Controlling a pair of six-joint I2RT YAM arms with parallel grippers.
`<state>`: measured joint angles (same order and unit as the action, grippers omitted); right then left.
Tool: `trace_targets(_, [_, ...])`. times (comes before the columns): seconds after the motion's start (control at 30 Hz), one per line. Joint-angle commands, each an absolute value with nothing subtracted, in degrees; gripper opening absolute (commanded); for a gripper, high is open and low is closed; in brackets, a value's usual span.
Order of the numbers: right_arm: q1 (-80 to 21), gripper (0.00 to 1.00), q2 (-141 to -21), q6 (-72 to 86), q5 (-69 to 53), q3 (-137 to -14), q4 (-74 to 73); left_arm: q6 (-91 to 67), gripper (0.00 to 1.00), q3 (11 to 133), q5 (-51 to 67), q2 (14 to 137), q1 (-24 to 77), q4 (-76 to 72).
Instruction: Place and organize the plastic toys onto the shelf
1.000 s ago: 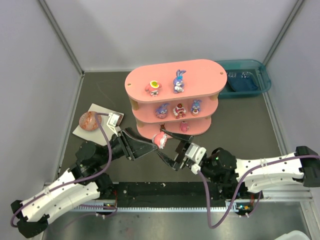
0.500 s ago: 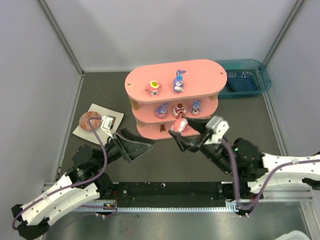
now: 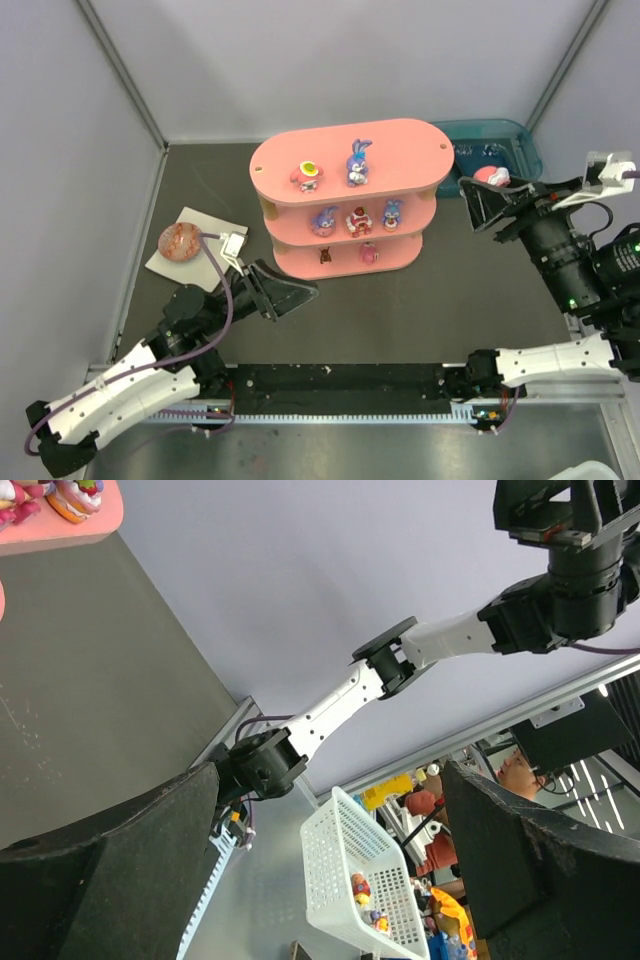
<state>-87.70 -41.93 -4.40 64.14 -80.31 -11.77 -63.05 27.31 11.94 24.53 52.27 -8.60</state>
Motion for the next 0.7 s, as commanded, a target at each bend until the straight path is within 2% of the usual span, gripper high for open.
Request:
trace_targets(0.0, [-88.24, 0.0, -47.1, -10.01, 71.81, -85.33, -15.91, -62.05, 0.99, 28.04, 13.09, 25.22, 52.29, -11.78])
trace_targets(0.13, [-86.84, 0.0, -50.0, -9.94, 70.32, -87.36, -17.83, -61.79, 0.99, 27.95, 13.27, 25.49, 52.29, -11.69])
trace_targets(0.17, [-86.05, 0.0, -50.62, -7.15, 68.75, -88.15, -22.54, -61.96, 0.99, 27.86, 13.27, 25.4, 52.29, -11.52])
trace_targets(0.23, [-80.27, 0.0, -52.63, -1.7, 64.27, -91.57, -29.23, -61.96, 0.99, 27.77, 13.36, 25.23, 52.29, -11.51])
trace_targets(0.3, [-73.33, 0.0, -53.87, 6.13, 53.48, -94.03, -36.96, -62.05, 0.99, 27.69, 13.27, 24.96, 52.38, -11.25])
trace_targets(0.33, [-67.12, 0.0, -54.05, 7.54, 50.04, -93.87, -37.78, -62.05, 0.99, 27.77, 13.27, 24.79, 52.3, -11.16])
trace_targets(0.43, [-59.1, 0.0, -55.02, 9.84, 40.1, -93.25, -37.88, -61.79, 0.99, 27.95, 12.66, 23.91, 52.29, -10.02])
trace_targets(0.57, [-51.97, 0.0, -58.7, 12.21, 28.68, -93.78, -37.97, -61.26, 0.99, 28.21, 11.87, 22.94, 52.29, -8.35])
trace_targets(0.67, [-50.8, 0.0, -60.9, 11.87, 27.69, -93.52, -36.39, -61.0, 0.99, 28.48, 11.34, 22.24, 52.29, -7.39])
